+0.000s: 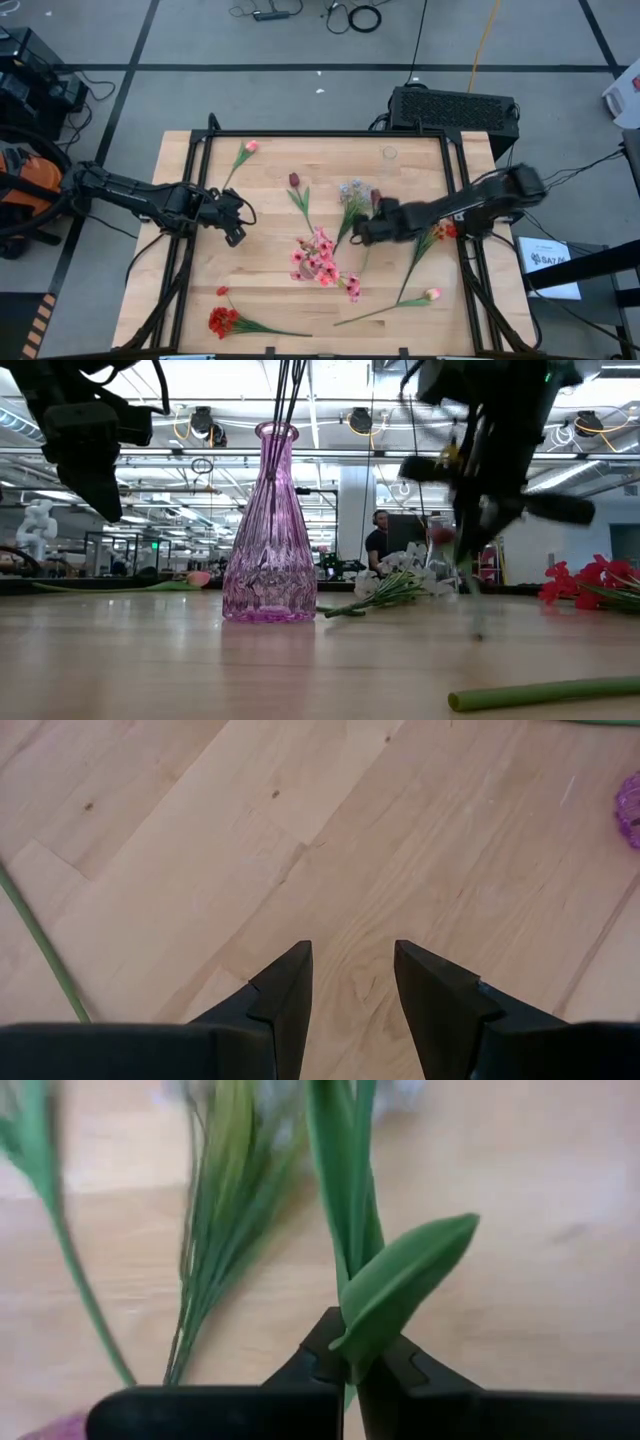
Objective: Sort flowers into vase by color
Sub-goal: Put the bottom dark red flower into the transparent vase
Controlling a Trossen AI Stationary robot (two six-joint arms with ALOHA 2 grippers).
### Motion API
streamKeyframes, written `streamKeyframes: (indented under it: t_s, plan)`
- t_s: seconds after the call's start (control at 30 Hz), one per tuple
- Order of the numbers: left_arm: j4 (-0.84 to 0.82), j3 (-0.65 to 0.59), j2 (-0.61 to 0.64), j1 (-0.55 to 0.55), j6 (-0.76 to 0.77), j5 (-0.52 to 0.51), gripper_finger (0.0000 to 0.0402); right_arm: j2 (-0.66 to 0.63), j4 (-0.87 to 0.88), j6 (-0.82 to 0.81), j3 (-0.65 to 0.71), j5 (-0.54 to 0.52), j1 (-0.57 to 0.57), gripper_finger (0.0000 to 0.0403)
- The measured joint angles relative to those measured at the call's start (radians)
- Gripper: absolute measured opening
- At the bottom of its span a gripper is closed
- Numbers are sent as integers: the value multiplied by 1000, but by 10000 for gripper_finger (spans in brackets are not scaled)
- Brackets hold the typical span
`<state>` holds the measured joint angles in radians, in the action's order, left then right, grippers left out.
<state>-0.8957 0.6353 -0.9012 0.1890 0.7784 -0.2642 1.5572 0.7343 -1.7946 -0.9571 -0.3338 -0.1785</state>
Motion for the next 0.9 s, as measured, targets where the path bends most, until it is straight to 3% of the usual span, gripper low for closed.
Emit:
streamKeyframes:
  t_s: [0.23,0.4,0.57,0.73,0.9]
  plan:
    - [51,0,0,0,0,-48,150,-357,218,369,0,-228,115,1]
    - [126,0,0,0,-1,-123,150,-593,154,745,-1,-426,192,1]
    - [158,0,0,0,0,-141,150,-739,31,1071,-1,-550,271,0]
    - [157,0,0,0,20,-147,150,-786,-130,1398,-1,-513,378,0]
    - [156,0,0,0,79,-189,150,-766,-336,1658,1,-304,513,0]
